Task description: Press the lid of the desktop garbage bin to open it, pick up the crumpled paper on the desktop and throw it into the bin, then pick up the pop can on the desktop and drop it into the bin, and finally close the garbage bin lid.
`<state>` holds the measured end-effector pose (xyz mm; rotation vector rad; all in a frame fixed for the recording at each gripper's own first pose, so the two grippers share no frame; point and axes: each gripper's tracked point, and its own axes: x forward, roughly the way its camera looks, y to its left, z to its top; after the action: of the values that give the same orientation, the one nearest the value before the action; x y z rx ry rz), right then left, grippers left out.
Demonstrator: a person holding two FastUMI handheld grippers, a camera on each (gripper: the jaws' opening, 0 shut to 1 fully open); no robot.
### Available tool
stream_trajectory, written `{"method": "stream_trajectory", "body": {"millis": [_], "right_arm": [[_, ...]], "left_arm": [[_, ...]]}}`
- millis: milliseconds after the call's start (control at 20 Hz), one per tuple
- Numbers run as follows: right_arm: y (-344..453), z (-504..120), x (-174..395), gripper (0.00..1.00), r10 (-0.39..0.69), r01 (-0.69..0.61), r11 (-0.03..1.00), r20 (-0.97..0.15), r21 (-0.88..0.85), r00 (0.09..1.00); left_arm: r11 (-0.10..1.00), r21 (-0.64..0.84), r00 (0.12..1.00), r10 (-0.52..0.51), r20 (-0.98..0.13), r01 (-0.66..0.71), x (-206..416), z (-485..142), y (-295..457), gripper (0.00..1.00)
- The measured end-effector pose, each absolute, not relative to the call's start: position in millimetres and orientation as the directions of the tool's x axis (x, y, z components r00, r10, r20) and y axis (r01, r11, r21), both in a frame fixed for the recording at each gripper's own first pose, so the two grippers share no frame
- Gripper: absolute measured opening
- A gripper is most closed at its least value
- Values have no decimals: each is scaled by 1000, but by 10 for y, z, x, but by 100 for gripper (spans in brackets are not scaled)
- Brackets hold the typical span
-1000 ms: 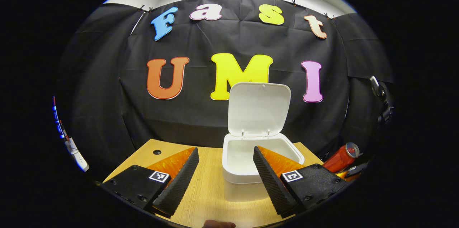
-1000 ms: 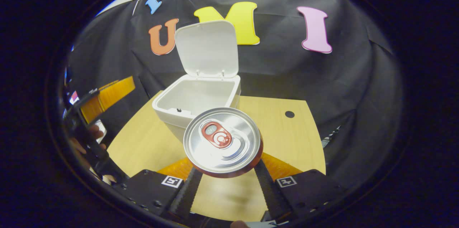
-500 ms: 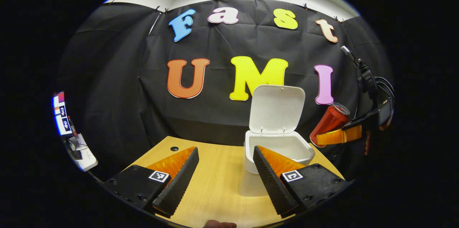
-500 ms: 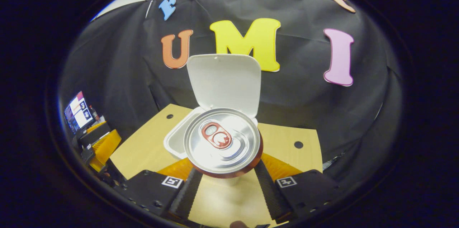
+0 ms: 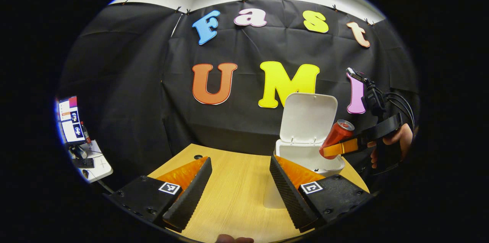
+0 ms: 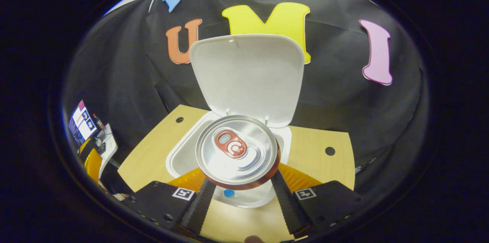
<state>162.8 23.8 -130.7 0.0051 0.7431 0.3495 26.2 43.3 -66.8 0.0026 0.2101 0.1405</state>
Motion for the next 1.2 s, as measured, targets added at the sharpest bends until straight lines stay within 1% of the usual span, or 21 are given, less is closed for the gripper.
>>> {"method": "stream_trajectory", "body": {"millis": [350, 450, 550, 650, 800, 850, 900, 950, 1000, 1100, 1200], "right_arm": [[280, -1470, 1743, 80, 298, -290, 948, -694, 134, 656], [269, -1480, 1795, 82, 284, -268, 954, -694, 134, 662], [229, -1492, 1880, 89, 280, -259, 956, -685, 137, 673], [211, -1437, 1900, 97, 278, -255, 958, -668, 135, 690], [128, -1308, 1945, 96, 257, -221, 966, -633, 136, 730], [86, -1235, 1945, 94, 248, -201, 969, -614, 147, 749], [56, -1157, 1939, 94, 242, -186, 970, -593, 156, 768], [6, -1082, 1920, 96, 225, -168, 974, -574, 152, 787], [-32, -1015, 1903, 96, 212, -156, 977, -557, 147, 803], [-64, -851, 1857, 97, 197, -147, 980, -516, 137, 834], [-111, -659, 1835, 96, 172, -138, 985, -465, 105, 869]], "left_arm": [[989, 22, 962, 150, -227, -149, 277, -718, 436, 98], [988, 23, 961, 153, -230, -152, 293, -732, 438, 98], [987, 26, 958, 158, -239, -156, 309, -748, 442, 98], [988, 25, 958, 156, -242, -155, 307, -753, 438, 99], [990, 19, 962, 140, -236, -139, 354, -741, 374, 98], [992, 16, 963, 129, -235, -129, 363, -731, 342, 98], [993, 13, 964, 119, -236, -119, 371, -744, 312, 98], [994, 8, 965, 109, -238, -111, 387, -759, 284, 98], [995, 1, 966, 98, -240, -101, 391, -771, 250, 100], [997, -7, 968, 78, -238, -82, 387, -764, 195, 98], [998, -7, 970, 61, -237, -64, 389, -769, 155, 99]]}}
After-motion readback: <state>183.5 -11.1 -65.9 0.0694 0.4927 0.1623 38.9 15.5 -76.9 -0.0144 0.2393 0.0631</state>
